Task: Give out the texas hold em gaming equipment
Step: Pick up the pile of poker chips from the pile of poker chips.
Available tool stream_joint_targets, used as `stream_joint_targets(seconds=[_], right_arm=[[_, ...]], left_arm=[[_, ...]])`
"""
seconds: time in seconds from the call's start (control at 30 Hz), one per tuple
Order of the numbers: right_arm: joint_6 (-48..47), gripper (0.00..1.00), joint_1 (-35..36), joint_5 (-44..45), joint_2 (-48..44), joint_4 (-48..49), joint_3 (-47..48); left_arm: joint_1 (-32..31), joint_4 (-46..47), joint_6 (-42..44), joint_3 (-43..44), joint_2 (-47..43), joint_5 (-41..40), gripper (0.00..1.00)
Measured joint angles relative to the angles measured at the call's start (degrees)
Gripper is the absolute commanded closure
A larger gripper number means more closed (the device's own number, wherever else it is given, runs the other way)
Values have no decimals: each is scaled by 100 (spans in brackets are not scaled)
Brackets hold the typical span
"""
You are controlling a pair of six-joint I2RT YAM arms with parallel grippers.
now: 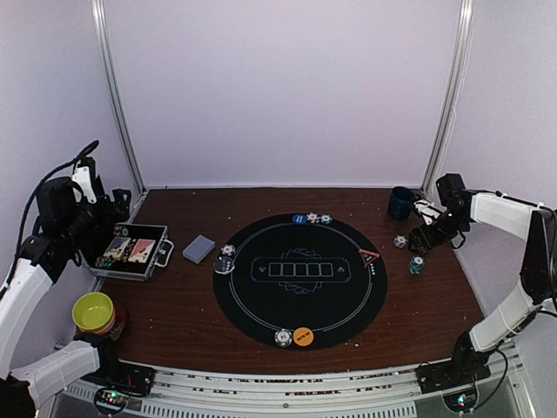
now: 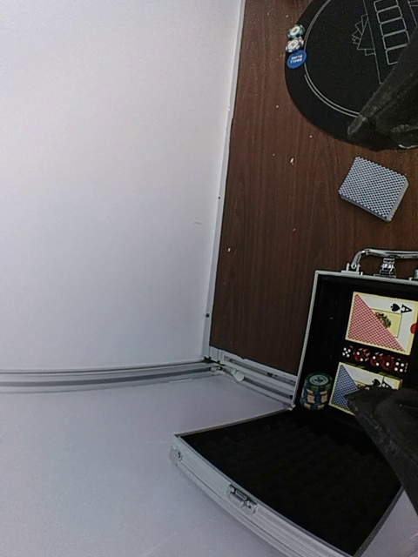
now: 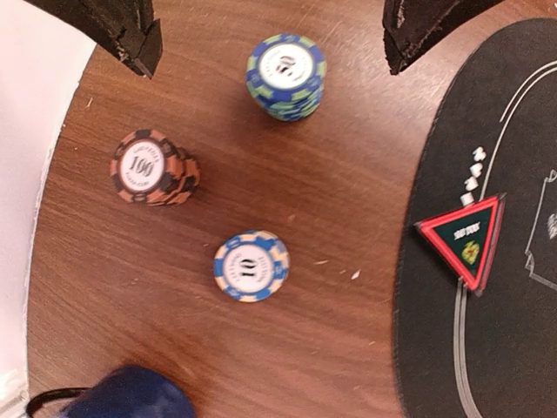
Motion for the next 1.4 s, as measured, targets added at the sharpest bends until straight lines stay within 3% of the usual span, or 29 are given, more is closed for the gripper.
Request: stream_joint_targets(seconds=[0.43,1.4], right_arm=[[-245,15,-326,-566,354,658,-540],[-647,27,-306,-549,17,949,-1080]], left_arm=[[0,0,0,0,2,0,2],[4,0,0,0,2,-2,2]])
